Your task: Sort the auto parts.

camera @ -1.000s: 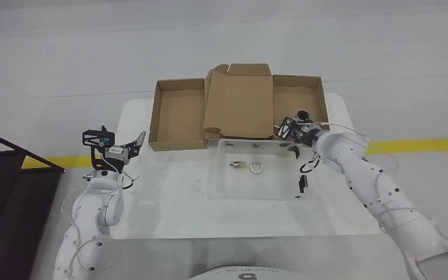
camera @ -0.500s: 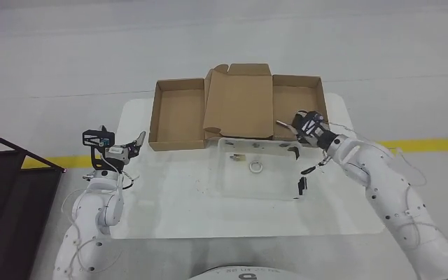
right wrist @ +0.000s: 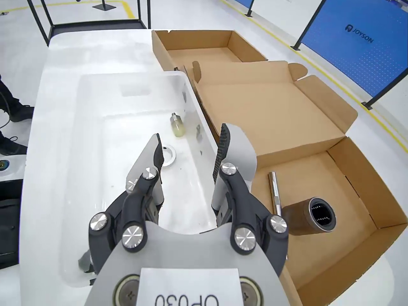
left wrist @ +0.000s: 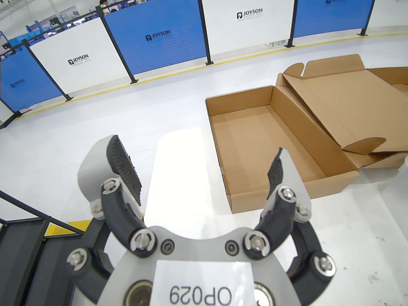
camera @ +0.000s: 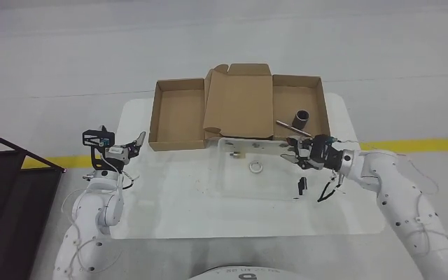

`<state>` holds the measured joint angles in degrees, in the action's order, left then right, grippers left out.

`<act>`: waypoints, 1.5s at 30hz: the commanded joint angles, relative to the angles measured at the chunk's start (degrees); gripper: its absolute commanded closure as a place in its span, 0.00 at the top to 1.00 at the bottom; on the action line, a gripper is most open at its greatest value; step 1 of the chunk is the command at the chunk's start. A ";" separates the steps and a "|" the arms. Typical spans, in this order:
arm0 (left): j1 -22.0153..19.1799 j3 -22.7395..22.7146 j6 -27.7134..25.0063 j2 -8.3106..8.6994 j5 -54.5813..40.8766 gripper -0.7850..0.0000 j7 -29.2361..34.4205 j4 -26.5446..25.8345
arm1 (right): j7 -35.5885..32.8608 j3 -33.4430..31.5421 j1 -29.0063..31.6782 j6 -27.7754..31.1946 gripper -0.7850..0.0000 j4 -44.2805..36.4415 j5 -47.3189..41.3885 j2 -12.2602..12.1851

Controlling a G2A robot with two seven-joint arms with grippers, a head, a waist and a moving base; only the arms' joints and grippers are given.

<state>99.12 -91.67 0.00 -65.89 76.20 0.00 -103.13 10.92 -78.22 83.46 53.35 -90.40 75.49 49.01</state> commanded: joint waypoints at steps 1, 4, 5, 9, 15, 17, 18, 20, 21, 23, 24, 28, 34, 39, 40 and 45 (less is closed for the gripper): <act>0.00 0.00 0.00 0.00 0.00 1.00 0.00 0.00 | -1.98 -0.64 0.31 -2.36 1.00 0.04 1.40 -0.08; 0.00 0.00 0.00 0.00 0.00 1.00 0.00 0.00 | -1.98 -0.64 0.31 -2.36 1.00 0.04 1.40 -0.08; 0.00 0.00 0.00 0.00 0.00 1.00 0.00 0.00 | -1.98 -0.64 0.31 -2.36 1.00 0.04 1.40 -0.08; -0.12 0.02 -0.19 0.01 0.50 1.00 0.00 0.07 | -1.98 -0.64 0.31 -2.36 1.00 0.04 1.40 -0.08; -1.20 3.33 -4.94 0.08 5.93 1.00 1.76 -0.77 | -1.98 -0.64 0.31 -2.36 1.00 0.04 1.40 -0.08; -1.73 5.22 -7.88 0.10 7.40 1.00 3.39 -1.02 | -1.98 -0.64 0.31 -2.36 1.00 0.04 1.40 -0.08; -1.95 6.42 -9.63 0.09 7.77 1.00 4.30 -1.20 | -1.98 -0.64 0.31 -2.36 1.00 0.04 1.40 -0.08; -2.63 8.10 -12.20 0.00 6.81 1.00 6.17 -1.40 | -1.98 -0.64 0.31 -2.36 1.00 0.04 1.40 -0.08; -3.02 8.70 -13.12 -0.05 6.17 1.00 7.05 -1.58 | -1.98 -0.64 0.31 -2.36 1.00 0.04 1.40 -0.08; -3.78 8.81 -12.72 -0.01 8.06 1.00 7.28 -2.26 | -1.98 -0.64 0.31 -2.36 1.00 0.04 1.40 -0.08; -3.78 8.81 -12.72 -0.01 8.06 1.00 7.28 -2.26 | -1.98 -0.64 0.31 -2.36 1.00 0.04 1.40 -0.08; -3.78 8.81 -12.72 -0.01 8.06 1.00 7.28 -2.26 | -1.98 -0.64 0.31 -2.36 1.00 0.04 1.40 -0.08; -3.71 10.30 -18.69 0.18 7.79 1.00 8.52 -3.94 | 2.83 -1.61 0.10 3.76 1.00 2.89 -3.97 -0.18; -5.51 13.50 -28.98 0.37 4.13 1.00 13.46 -7.31 | 9.43 -4.96 1.73 4.65 1.00 5.64 -7.62 -0.59; -6.18 14.47 -30.15 0.37 4.42 1.00 14.73 -7.66 | 10.50 -5.47 2.17 4.65 1.00 5.89 -7.67 -0.76; -11.58 19.51 -36.41 0.05 -2.94 1.00 26.58 -6.70 | 15.82 -7.29 4.38 4.65 1.00 7.34 -7.06 -1.41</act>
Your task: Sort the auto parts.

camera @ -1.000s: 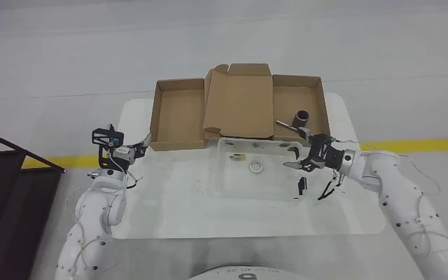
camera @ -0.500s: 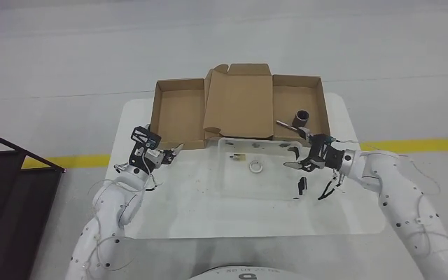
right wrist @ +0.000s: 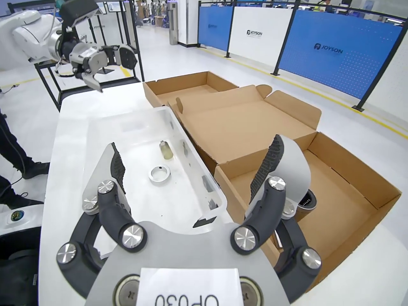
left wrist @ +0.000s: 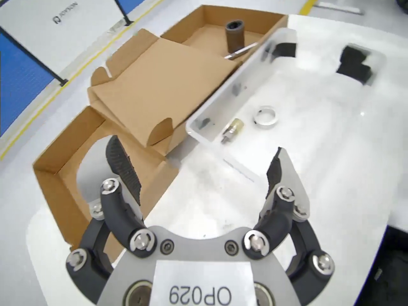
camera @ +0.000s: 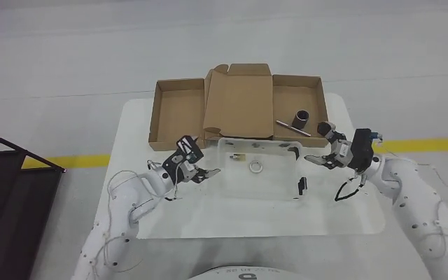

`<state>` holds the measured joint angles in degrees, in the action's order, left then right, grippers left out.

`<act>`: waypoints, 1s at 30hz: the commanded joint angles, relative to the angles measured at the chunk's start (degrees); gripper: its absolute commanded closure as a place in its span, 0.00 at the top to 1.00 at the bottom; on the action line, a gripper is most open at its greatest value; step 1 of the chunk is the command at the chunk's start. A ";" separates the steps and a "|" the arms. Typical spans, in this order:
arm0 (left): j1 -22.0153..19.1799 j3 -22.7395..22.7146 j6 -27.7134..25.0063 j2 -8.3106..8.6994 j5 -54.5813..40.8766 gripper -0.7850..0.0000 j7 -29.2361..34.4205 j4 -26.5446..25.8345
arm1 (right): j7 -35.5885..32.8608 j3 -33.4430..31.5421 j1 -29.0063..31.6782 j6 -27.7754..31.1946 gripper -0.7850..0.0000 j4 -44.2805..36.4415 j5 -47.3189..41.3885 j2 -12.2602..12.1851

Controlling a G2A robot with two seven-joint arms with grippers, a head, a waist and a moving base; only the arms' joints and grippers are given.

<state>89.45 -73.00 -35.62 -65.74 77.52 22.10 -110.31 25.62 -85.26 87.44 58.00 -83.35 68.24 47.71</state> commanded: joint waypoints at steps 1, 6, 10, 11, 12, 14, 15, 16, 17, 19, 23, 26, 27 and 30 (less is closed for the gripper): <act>-3.69 1.74 -0.52 -0.24 -5.50 1.00 7.81 0.42 | 2.15 -0.49 0.73 0.00 1.00 0.62 0.39 -0.19; -10.32 7.23 2.25 -1.21 -11.37 1.00 15.62 1.62 | 6.45 -1.32 2.28 0.00 1.00 1.88 2.04 -0.51; -13.37 11.94 3.49 -1.91 -11.85 1.00 17.76 3.62 | 9.03 -1.78 3.13 0.00 1.00 2.72 3.54 -0.71; -14.14 13.10 3.64 -2.09 -11.76 1.00 18.32 4.42 | 9.55 -1.86 3.27 0.00 1.00 2.86 3.80 -0.75; -15.00 14.28 3.83 -2.28 -11.26 1.00 18.64 5.18 | 9.99 -1.92 3.40 0.00 1.00 2.95 4.12 -0.80; -16.59 16.77 4.27 -2.71 -10.07 1.00 18.88 6.79 | 10.69 -2.04 3.59 0.00 1.00 3.10 4.67 -0.91; -17.40 17.96 4.69 -2.96 -9.58 1.00 18.75 7.62 | 11.01 -2.13 3.65 0.00 1.00 3.11 4.93 -0.96; -18.22 19.12 5.28 -3.23 -9.08 1.00 18.59 8.60 | 11.33 -2.13 3.74 0.00 1.00 3.09 5.14 -1.00; -19.13 20.27 6.01 -3.53 -8.37 1.00 18.30 9.56 | 11.54 -2.12 3.81 0.00 1.00 3.06 5.39 -1.05; -20.80 22.54 8.15 -4.11 -5.32 1.00 17.19 11.08 | 11.81 -2.08 3.88 0.00 1.00 3.01 5.78 -1.16; -22.70 26.23 11.34 -5.22 -2.91 1.00 15.17 14.14 | 11.83 -2.02 3.94 0.00 1.00 2.96 6.24 -1.39; -24.40 28.83 12.85 -6.16 -2.51 1.00 15.29 17.10 | 11.68 -1.90 3.94 0.00 1.00 2.89 6.20 -1.57; -25.02 29.80 13.33 -6.52 -2.20 1.00 15.22 18.02 | 11.64 -1.79 3.94 0.00 1.00 2.82 6.21 -1.64; -26.81 32.40 14.76 -7.62 -1.64 1.00 14.85 20.55 | 11.68 -1.58 3.91 0.00 1.00 2.61 6.28 -1.85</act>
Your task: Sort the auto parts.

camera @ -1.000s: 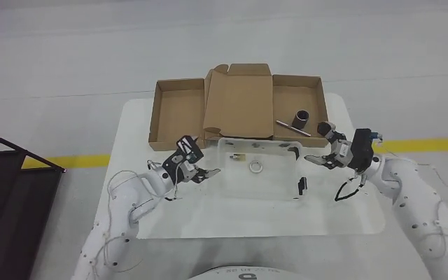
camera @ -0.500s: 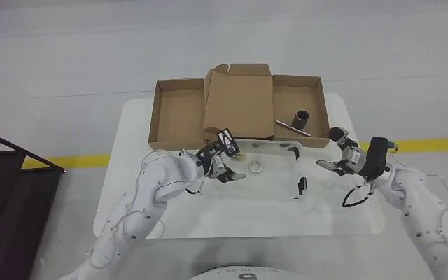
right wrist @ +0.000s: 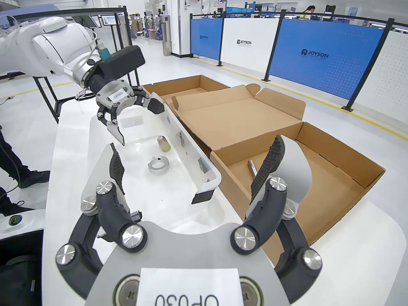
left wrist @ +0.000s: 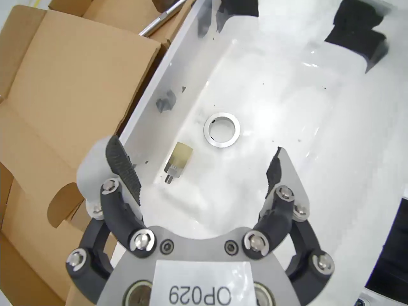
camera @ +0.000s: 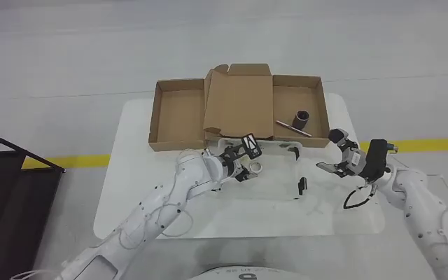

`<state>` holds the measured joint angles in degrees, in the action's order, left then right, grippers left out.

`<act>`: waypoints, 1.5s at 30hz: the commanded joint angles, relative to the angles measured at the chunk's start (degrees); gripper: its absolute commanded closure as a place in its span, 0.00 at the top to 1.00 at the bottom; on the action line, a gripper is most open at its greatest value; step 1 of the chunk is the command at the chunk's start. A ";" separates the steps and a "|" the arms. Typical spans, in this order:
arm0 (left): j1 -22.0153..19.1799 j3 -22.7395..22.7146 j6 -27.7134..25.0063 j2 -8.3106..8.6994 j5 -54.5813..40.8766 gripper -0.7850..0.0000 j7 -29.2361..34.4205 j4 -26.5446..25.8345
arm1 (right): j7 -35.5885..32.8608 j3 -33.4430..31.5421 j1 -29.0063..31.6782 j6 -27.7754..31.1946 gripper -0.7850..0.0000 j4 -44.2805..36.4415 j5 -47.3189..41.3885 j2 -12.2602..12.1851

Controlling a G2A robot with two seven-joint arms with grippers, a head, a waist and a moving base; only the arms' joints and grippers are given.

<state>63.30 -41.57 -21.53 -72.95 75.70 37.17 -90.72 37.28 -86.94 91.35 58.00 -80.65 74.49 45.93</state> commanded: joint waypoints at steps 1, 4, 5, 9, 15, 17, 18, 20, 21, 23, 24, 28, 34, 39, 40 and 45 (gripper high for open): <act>-1.19 1.50 1.71 -0.74 0.45 1.00 -0.59 1.53 | -0.01 0.18 0.00 0.00 1.00 -0.16 0.03 -0.14; -1.51 2.00 2.76 -1.04 0.90 1.00 -1.13 1.86 | -0.17 0.31 0.03 0.00 1.00 -0.19 0.02 -0.22; -1.51 2.00 2.76 -1.04 0.90 1.00 -1.13 1.86 | -0.17 0.31 0.03 0.00 1.00 -0.19 0.02 -0.22; -1.51 2.00 2.76 -1.04 0.90 1.00 -1.13 1.86 | -0.17 0.31 0.03 0.00 1.00 -0.19 0.02 -0.22; -1.51 2.00 2.76 -1.04 0.90 1.00 -1.13 1.86 | -0.17 0.31 0.03 0.00 1.00 -0.19 0.02 -0.22; -1.51 2.00 2.76 -1.04 0.90 1.00 -1.13 1.86 | -0.17 0.31 0.03 0.00 1.00 -0.19 0.02 -0.22; -1.51 2.00 2.76 -1.04 0.90 1.00 -1.13 1.86 | -0.17 0.31 0.03 0.00 1.00 -0.19 0.02 -0.22; -1.51 2.00 2.76 -1.04 0.90 1.00 -1.13 1.86 | -0.17 0.31 0.03 0.00 1.00 -0.19 0.02 -0.22; -1.51 2.00 2.76 -1.04 0.90 1.00 -1.13 1.86 | -0.17 0.31 0.03 0.00 1.00 -0.19 0.02 -0.22; -1.51 2.00 2.76 -1.04 0.90 1.00 -1.13 1.86 | -0.17 0.31 0.03 0.00 1.00 -0.19 0.02 -0.22; -1.51 2.00 2.76 -1.04 0.90 1.00 -1.13 1.86 | -0.17 0.31 0.03 0.00 1.00 -0.19 0.02 -0.22; -1.20 2.20 0.60 -0.97 1.02 1.00 -2.22 1.12 | -0.17 0.31 0.03 0.00 1.00 -0.19 0.02 -0.22; -2.24 0.33 -4.39 -0.68 -2.80 1.00 3.20 -0.07 | -0.17 0.31 0.03 0.00 1.00 -0.19 0.02 -0.22; -3.29 -0.88 -6.82 -0.50 -6.25 1.00 9.45 -1.94 | -0.17 0.31 0.03 0.00 1.00 -0.19 0.02 -0.22; -3.36 -1.13 -7.17 -0.48 -7.37 1.00 10.19 -2.06 | -0.17 0.31 0.03 0.00 1.00 -0.19 0.02 -0.22; -4.48 -1.86 -9.75 -0.59 -14.28 1.00 13.17 -0.89 | -0.17 0.31 0.03 0.00 1.00 -0.19 0.02 -0.22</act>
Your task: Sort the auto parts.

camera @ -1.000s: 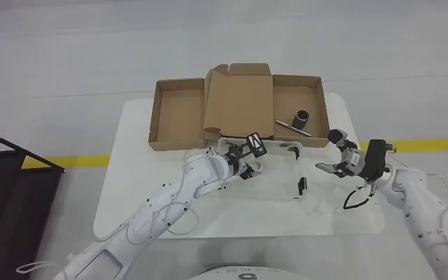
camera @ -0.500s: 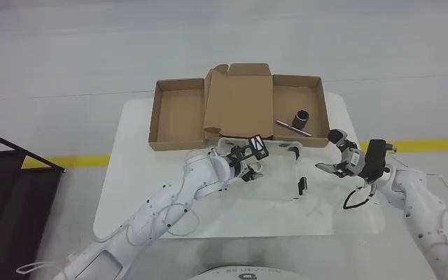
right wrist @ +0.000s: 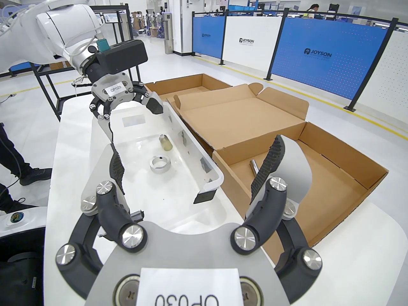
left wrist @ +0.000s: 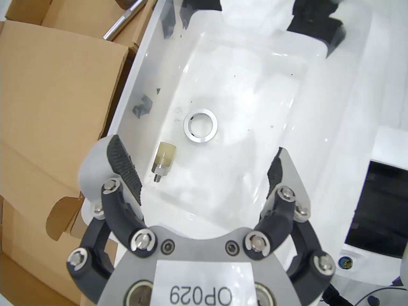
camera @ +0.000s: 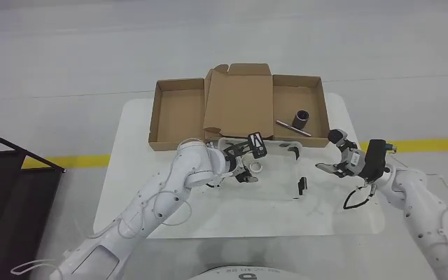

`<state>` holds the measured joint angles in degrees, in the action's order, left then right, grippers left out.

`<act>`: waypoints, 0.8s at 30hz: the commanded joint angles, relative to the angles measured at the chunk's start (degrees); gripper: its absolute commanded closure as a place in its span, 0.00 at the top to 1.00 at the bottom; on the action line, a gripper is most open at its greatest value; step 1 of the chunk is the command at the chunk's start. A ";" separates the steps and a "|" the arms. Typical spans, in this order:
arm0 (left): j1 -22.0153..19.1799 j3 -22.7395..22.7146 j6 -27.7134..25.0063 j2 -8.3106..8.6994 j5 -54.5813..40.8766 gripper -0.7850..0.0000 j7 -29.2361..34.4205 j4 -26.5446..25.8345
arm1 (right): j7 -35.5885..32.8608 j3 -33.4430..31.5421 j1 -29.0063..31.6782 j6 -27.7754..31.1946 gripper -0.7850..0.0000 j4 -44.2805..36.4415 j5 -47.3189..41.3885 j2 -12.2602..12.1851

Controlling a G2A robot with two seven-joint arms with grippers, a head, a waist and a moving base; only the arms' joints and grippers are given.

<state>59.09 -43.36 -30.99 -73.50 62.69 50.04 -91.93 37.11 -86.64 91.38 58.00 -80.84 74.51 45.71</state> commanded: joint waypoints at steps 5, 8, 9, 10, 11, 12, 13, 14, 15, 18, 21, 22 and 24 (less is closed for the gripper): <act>-2.37 0.88 -1.48 -0.47 -4.83 0.99 3.16 2.38 | 0.00 0.00 0.00 0.00 1.00 0.00 0.00 0.00; -3.57 2.12 -1.49 -0.92 -6.16 0.92 4.02 4.21 | 0.00 0.00 0.00 0.00 1.00 0.00 0.00 0.00; -4.02 2.53 -1.41 -1.09 -6.42 0.91 4.11 4.85 | 0.00 0.00 0.00 0.00 1.00 0.00 0.00 0.00; -4.38 3.03 -1.44 -1.27 -6.79 0.93 4.21 5.58 | 0.00 0.00 0.00 0.00 1.00 0.00 0.00 0.00; -4.78 3.43 -1.49 -1.45 -7.15 0.93 4.19 6.20 | 0.00 0.00 0.00 0.00 1.00 0.00 0.00 0.00; -5.16 3.82 -1.56 -1.61 -7.48 0.93 4.20 6.82 | 0.00 0.00 0.00 0.00 1.00 0.00 0.00 0.00; -5.53 4.16 -1.58 -1.76 -7.70 0.93 4.22 7.42 | 0.00 0.00 0.00 0.00 1.00 0.00 0.00 0.00; -5.87 4.46 -1.55 -1.90 -7.92 0.94 4.20 7.99 | 0.00 0.00 0.00 0.00 1.00 0.00 0.00 0.00; -6.23 4.69 -1.36 -2.03 -8.04 0.93 4.21 8.57 | 0.00 0.00 0.00 0.00 1.00 0.00 0.00 0.00; -7.10 5.32 -0.89 -2.36 -7.97 0.93 4.07 10.01 | 0.00 0.00 0.00 0.00 1.00 0.00 0.00 0.00; -7.79 5.81 -0.31 -2.61 -7.52 0.90 3.98 11.30 | 0.00 0.00 0.00 0.00 1.00 0.00 0.00 0.00; -7.98 5.98 -0.22 -2.69 -7.43 0.88 3.92 11.63 | 0.00 0.00 0.00 0.00 1.00 0.00 0.00 0.00; -8.35 6.18 -0.12 -2.85 -7.49 0.86 3.58 12.25 | 0.00 0.00 0.00 0.00 1.00 0.00 0.00 0.00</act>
<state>50.92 -37.29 -31.15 -76.26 55.27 53.83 -79.99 37.11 -86.64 91.38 58.00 -80.84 74.51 45.71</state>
